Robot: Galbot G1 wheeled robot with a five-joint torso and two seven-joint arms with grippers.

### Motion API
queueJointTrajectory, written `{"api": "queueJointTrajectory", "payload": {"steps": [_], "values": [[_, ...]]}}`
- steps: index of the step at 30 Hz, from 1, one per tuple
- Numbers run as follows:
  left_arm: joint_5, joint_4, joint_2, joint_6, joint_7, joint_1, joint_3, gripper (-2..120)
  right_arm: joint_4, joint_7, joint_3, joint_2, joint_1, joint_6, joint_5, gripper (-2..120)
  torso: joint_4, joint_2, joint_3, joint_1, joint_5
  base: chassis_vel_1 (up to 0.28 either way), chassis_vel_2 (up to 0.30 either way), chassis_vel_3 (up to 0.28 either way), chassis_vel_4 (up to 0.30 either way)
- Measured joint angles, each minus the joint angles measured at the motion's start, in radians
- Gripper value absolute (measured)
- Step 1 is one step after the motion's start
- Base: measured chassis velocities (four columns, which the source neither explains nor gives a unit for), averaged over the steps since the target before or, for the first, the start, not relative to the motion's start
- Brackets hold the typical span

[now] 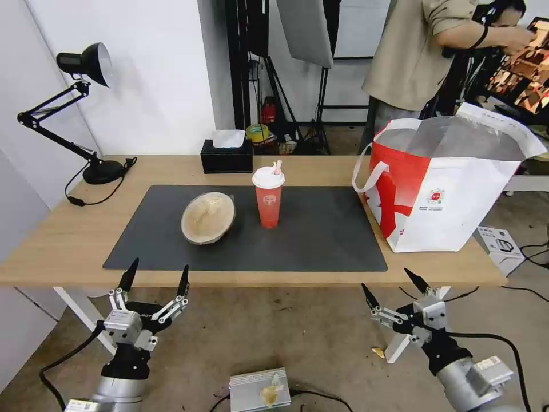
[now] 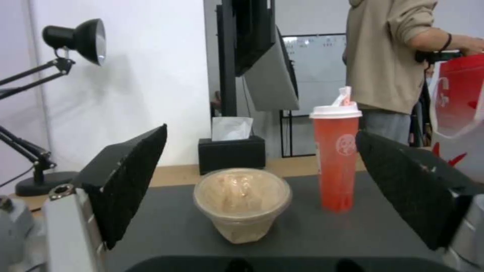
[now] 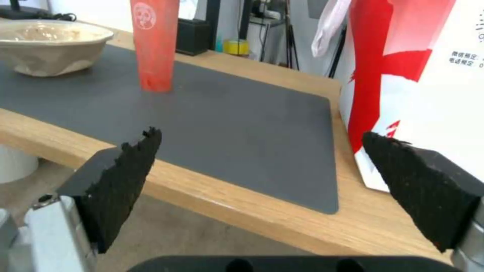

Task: Pick up the trash from the table and place it into the takeout bag.

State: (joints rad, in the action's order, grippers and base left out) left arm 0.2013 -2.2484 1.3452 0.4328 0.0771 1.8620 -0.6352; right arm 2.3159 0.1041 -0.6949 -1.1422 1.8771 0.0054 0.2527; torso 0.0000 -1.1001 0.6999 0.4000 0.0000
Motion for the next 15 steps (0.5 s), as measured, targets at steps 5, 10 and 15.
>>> {"api": "queueJointTrajectory", "payload": {"steps": [5, 10, 15], "values": [[-0.001, 0.0, 0.0, 0.001, 0.006, 0.003, 0.004, 100, -0.001, -0.002, -0.002, 0.0, -0.002, 0.0, 0.0, 100, 0.0, 0.0, 0.0, 0.0, 0.0, 0.0, 0.0, 0.0, 0.0], [-0.001, 0.005, -0.003, 0.002, 0.007, 0.002, 0.004, 100, -0.001, -0.005, -0.005, 0.0, -0.002, 0.001, 0.001, 100, 0.0, 0.0, 0.0, 0.0, 0.0, 0.0, 0.0, 0.0, 0.0], [-0.001, 0.011, -0.007, 0.002, 0.007, -0.002, 0.005, 100, -0.001, -0.006, -0.005, 0.0, 0.0, 0.001, 0.001, 100, 0.0, 0.0, 0.0, 0.0, 0.0, 0.0, 0.0, 0.0, 0.0]]}}
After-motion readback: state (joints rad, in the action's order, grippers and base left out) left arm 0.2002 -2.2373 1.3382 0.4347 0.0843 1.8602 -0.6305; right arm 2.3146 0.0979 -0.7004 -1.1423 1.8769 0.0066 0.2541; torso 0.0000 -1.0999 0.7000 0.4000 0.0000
